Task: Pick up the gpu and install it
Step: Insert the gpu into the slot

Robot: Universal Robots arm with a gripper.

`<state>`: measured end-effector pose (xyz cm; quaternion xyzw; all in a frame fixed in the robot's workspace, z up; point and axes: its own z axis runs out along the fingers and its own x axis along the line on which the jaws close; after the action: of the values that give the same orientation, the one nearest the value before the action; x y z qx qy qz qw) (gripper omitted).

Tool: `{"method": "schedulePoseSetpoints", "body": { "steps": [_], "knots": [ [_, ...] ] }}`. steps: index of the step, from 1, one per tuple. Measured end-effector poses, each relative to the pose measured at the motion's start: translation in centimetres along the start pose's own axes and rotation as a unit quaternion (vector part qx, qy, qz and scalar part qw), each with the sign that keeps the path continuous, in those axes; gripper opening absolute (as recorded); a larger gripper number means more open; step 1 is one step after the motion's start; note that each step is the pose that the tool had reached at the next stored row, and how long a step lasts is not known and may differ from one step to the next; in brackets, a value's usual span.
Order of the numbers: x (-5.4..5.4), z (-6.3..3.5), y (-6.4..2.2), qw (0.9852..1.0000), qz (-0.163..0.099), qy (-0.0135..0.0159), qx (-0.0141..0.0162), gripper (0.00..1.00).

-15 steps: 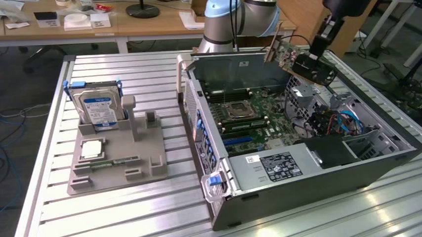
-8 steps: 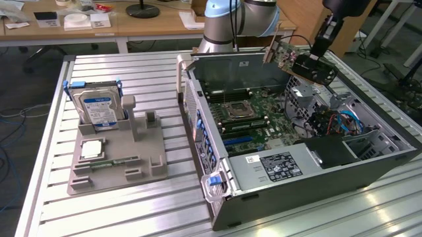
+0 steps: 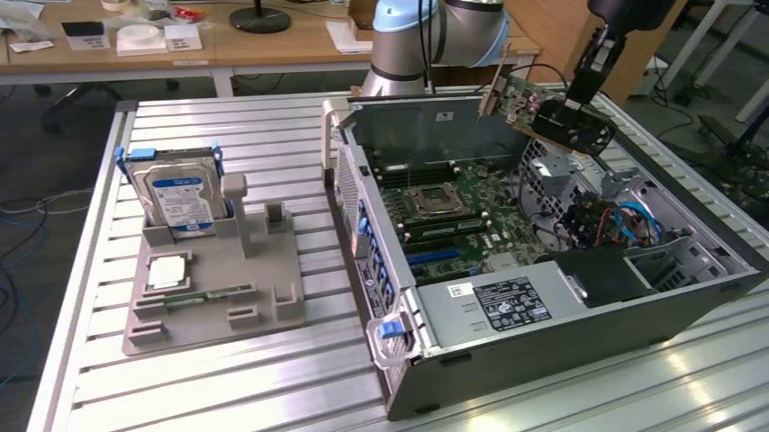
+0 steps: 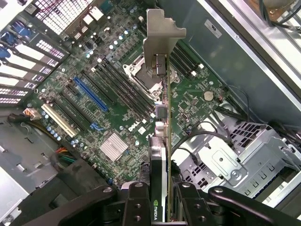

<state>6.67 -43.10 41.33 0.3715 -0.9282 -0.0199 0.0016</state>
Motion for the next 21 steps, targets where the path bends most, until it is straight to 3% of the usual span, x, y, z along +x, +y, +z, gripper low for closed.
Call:
{"method": "schedulePoseSetpoints", "body": {
  "steps": [12, 21],
  "knots": [
    [0.00, 0.00, 0.00, 1.0000, -0.001, 0.0000, 0.0000, 0.27],
    [0.00, 0.01, 0.00, 0.9995, -0.030, 0.0011, -0.0004, 0.27]
  ]
}}
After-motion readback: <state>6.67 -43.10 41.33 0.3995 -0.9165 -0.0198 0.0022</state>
